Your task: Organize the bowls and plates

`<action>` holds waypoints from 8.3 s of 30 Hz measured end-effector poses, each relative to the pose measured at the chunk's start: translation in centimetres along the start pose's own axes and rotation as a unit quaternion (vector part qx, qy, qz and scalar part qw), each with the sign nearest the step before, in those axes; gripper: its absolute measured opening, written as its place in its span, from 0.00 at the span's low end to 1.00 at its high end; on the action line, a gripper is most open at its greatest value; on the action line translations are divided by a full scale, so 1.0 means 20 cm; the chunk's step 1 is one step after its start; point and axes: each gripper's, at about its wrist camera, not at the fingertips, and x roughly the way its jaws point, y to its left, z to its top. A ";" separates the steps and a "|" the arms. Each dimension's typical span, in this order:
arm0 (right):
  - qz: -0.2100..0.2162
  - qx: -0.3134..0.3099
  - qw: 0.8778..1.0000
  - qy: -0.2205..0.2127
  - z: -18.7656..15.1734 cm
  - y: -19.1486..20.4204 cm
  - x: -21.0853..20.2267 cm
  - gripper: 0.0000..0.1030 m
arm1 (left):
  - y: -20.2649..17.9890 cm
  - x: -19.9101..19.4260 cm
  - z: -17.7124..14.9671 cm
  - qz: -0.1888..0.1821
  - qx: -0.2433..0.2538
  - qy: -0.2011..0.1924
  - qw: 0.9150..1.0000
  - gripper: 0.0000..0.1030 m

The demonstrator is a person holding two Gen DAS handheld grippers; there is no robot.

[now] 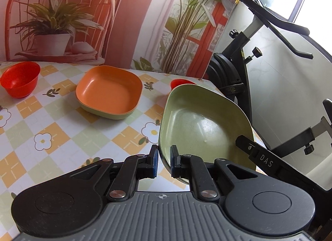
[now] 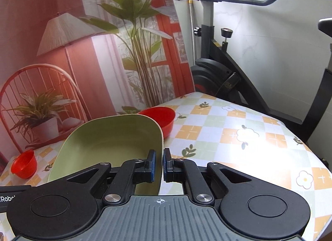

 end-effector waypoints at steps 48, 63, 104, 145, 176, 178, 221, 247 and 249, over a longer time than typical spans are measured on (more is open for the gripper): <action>0.149 -0.113 0.976 0.114 0.22 0.58 1.01 0.11 | 0.59 0.57 0.53 0.081 0.045 0.049 0.994 0.14; 0.128 -0.131 0.975 0.126 0.11 0.58 1.06 0.10 | 0.57 0.62 0.48 0.096 0.073 0.047 0.992 0.14; 0.129 -0.153 0.972 0.124 0.00 0.64 0.84 0.22 | 0.56 0.44 0.35 0.118 0.052 -0.004 0.992 0.36; 0.148 -0.086 0.983 0.071 0.11 0.50 0.15 0.22 | 0.69 -0.44 0.32 0.158 0.025 -0.057 0.985 0.36; 0.208 -0.070 0.961 0.165 -0.10 1.66 0.30 0.20 | 1.37 -0.60 0.54 0.202 0.031 -0.065 0.977 0.36; 0.194 -0.052 0.963 0.178 -0.10 1.69 0.42 0.20 | 1.41 -0.50 0.57 0.199 0.019 -0.054 0.978 0.36; 0.172 0.019 0.954 0.245 -0.17 1.77 0.96 0.07 | 1.66 0.03 0.54 0.097 -0.092 0.012 0.991 0.11; 0.284 0.048 0.928 0.234 -0.19 1.44 0.06 0.07 | 1.18 -0.85 0.22 0.126 -0.075 -0.046 0.988 0.11; 0.287 0.039 0.931 0.220 -0.18 1.37 0.00 0.07 | 1.12 -0.86 0.19 0.119 -0.073 -0.047 0.989 0.11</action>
